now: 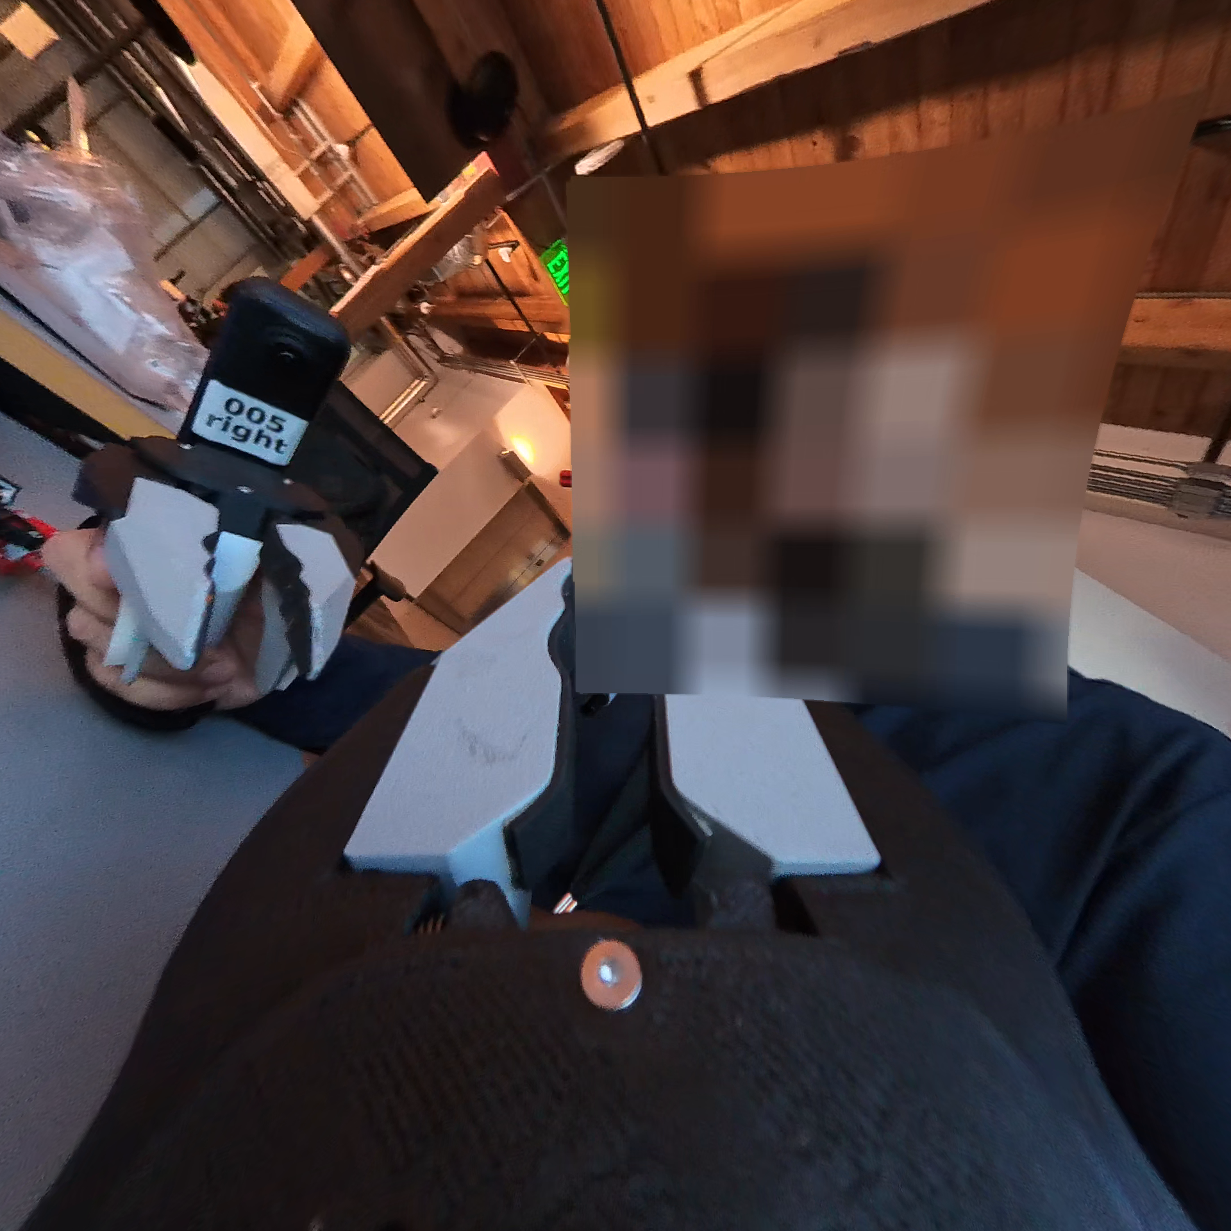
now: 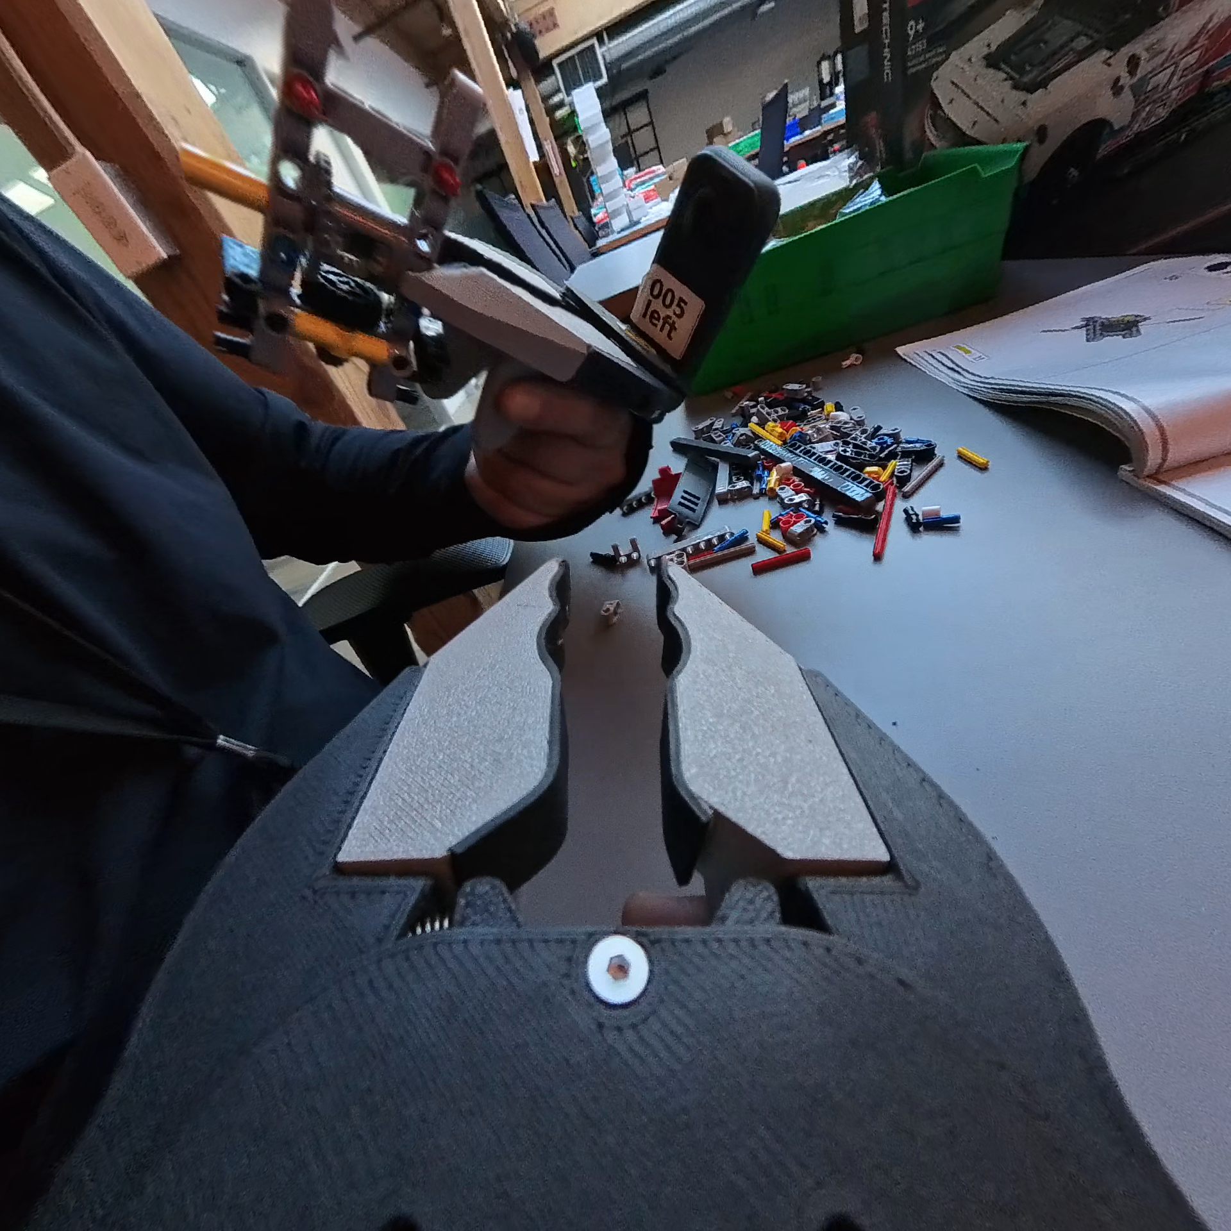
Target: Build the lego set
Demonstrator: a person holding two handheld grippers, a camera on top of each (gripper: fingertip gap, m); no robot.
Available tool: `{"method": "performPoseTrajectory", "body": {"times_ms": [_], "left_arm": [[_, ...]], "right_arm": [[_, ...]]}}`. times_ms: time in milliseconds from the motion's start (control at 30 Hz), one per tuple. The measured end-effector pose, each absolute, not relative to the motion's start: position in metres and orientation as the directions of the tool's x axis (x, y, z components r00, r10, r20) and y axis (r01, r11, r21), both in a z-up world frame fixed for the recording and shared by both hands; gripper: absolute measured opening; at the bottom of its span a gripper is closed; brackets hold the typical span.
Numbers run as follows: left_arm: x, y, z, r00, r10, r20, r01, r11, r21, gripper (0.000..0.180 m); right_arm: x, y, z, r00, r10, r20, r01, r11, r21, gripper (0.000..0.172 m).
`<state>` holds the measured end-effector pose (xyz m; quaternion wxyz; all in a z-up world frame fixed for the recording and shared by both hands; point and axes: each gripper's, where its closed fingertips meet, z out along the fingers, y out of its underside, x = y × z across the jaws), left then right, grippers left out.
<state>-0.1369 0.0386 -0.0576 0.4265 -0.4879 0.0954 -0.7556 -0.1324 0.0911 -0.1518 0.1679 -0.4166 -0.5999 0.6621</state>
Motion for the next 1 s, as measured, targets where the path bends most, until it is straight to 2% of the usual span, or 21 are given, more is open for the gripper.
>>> {"method": "performPoseTrajectory", "body": {"times_ms": [33, 633, 733, 800, 867, 1000], "left_arm": [[-0.136, 0.038, -0.056, -0.167, -0.740, 0.651, 0.554, -0.617, -0.559, 0.016], [-0.132, 0.039, -0.052, -0.166, -0.732, 0.661, 0.563, -0.620, -0.546, 0.017], [-0.133, 0.059, -0.077, 0.051, -0.677, 0.734, 0.507, -0.616, -0.604, 0.016], [-0.143, 0.079, -0.105, 0.313, -0.596, 0.739, 0.428, -0.607, -0.670, 0.016], [-0.162, 0.097, -0.130, 0.582, -0.507, 0.635, 0.307, -0.587, -0.750, 0.015], [-0.187, 0.116, -0.153, 0.839, -0.418, 0.349, 0.059, -0.567, -0.821, 0.015]], "right_arm": [[-0.132, 0.091, -0.152, -0.594, 0.727, -0.345, 0.275, -0.220, -0.936, 0.022], [-0.132, 0.089, -0.155, -0.590, 0.745, -0.312, 0.273, -0.179, -0.945, 0.021], [-0.134, 0.098, -0.157, -0.550, 0.792, -0.266, 0.254, -0.145, -0.956, 0.022], [-0.135, 0.106, -0.156, -0.511, 0.830, -0.225, 0.227, -0.122, -0.966, 0.024], [-0.135, 0.116, -0.153, -0.472, 0.859, -0.200, 0.198, -0.118, -0.973, 0.025], [-0.135, 0.131, -0.147, -0.408, 0.894, -0.183, 0.155, -0.130, -0.979, 0.028]]}}
